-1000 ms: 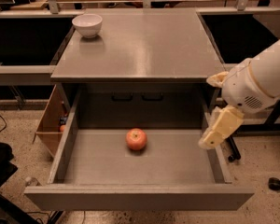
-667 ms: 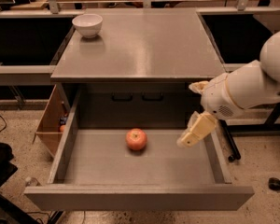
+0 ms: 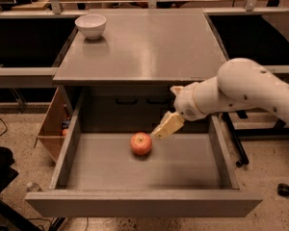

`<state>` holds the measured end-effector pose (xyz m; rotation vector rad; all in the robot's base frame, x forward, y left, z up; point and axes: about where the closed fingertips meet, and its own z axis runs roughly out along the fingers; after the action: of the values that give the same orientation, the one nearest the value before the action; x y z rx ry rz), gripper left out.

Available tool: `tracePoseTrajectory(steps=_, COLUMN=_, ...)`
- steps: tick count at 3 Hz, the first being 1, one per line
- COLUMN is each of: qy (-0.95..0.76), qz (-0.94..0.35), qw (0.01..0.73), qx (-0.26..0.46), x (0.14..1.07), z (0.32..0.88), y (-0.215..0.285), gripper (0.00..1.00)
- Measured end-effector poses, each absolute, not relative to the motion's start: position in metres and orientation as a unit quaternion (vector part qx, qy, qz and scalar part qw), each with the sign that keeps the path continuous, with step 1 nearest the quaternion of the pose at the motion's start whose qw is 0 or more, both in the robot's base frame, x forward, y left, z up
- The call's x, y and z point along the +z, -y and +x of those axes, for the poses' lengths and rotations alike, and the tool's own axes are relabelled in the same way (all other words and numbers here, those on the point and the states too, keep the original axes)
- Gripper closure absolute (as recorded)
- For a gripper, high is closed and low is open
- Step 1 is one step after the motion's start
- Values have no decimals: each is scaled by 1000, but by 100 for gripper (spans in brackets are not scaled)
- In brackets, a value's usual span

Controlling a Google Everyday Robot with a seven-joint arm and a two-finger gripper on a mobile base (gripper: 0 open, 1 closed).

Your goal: Pick apple from top drawer and place on counter

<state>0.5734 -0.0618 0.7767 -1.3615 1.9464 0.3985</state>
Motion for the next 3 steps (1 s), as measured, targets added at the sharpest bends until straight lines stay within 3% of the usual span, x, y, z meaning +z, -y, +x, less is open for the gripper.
tracePoseTrajectory(steps=2, qy=-740, qz=-533, qw=365, qx=188, x=719, z=589, y=-4, gripper=0)
tracePoseTrajectory(steps=3, qy=-727, qz=-543, qw=373, qx=194, x=690, z=587, y=-15, gripper=0)
